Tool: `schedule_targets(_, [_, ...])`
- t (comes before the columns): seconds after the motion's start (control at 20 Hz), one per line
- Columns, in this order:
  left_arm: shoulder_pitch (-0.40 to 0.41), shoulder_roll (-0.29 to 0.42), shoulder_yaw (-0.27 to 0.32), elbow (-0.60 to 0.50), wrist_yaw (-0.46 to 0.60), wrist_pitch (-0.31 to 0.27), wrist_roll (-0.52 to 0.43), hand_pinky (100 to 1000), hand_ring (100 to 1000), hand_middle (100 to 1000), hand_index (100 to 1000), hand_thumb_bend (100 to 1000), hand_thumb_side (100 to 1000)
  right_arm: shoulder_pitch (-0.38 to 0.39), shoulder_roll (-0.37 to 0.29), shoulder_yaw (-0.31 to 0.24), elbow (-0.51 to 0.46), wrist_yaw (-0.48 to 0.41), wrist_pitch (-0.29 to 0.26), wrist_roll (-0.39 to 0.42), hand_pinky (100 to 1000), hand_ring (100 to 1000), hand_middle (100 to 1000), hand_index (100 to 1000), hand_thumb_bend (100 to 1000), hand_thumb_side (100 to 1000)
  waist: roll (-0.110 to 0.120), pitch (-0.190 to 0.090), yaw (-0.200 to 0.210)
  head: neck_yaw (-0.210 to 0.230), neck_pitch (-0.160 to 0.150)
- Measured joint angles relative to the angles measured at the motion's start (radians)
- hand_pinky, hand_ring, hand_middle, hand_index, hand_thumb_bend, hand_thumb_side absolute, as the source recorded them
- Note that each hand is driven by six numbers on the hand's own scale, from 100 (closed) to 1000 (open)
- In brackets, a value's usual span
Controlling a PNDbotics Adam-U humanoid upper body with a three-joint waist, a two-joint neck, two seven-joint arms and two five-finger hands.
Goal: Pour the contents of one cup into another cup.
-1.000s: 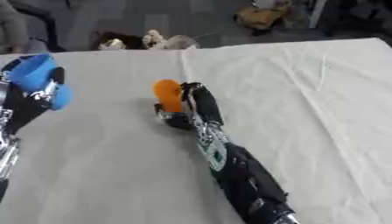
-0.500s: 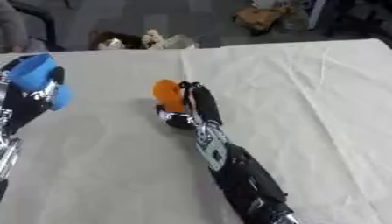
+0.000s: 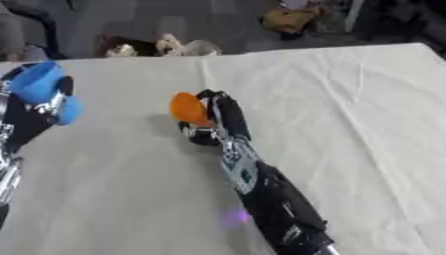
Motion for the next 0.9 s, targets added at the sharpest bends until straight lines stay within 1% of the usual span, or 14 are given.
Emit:
schedule_targets(0.35, [0.002, 0.009, 0.000, -0.012, 0.000, 0.001, -0.013, 440, 282, 233, 699, 100, 448, 0.022, -0.026, 0.039, -0.110, -0.086, -0.003, 0.059, 683, 751, 277, 396, 100, 198, 0.000, -0.006, -0.009, 0.000, 0.000])
schedule_targets(0.4, [0.003, 0.011, 0.000, -0.014, 0.000, 0.001, -0.016, 440, 282, 233, 698, 100, 473, 0.025, -0.031, 0.046, -0.125, -0.101, -0.003, 0.068, 683, 751, 277, 396, 100, 232, -0.001, -0.006, -0.009, 0.000, 0.000])
schedule_targets(0.45, [0.004, 0.016, 0.000, -0.015, 0.000, 0.000, -0.018, 441, 282, 233, 698, 100, 450, 0.028, -0.035, 0.053, -0.140, -0.117, -0.003, 0.080, 683, 751, 277, 396, 100, 211, -0.001, -0.006, -0.010, 0.000, 0.000])
schedule_targets(0.7, [0.008, 0.035, 0.000, -0.029, 0.000, -0.002, -0.037, 452, 287, 236, 699, 100, 439, 0.042, -0.062, 0.097, -0.213, -0.181, -0.005, 0.154, 687, 753, 273, 395, 100, 228, -0.006, -0.011, -0.015, -0.001, 0.000])
schedule_targets(0.9, [0.008, 0.061, -0.002, -0.052, 0.006, -0.003, -0.078, 460, 291, 239, 698, 100, 428, 0.057, -0.079, 0.140, -0.264, -0.212, -0.013, 0.228, 688, 753, 268, 392, 100, 235, -0.006, -0.012, -0.016, -0.001, 0.001])
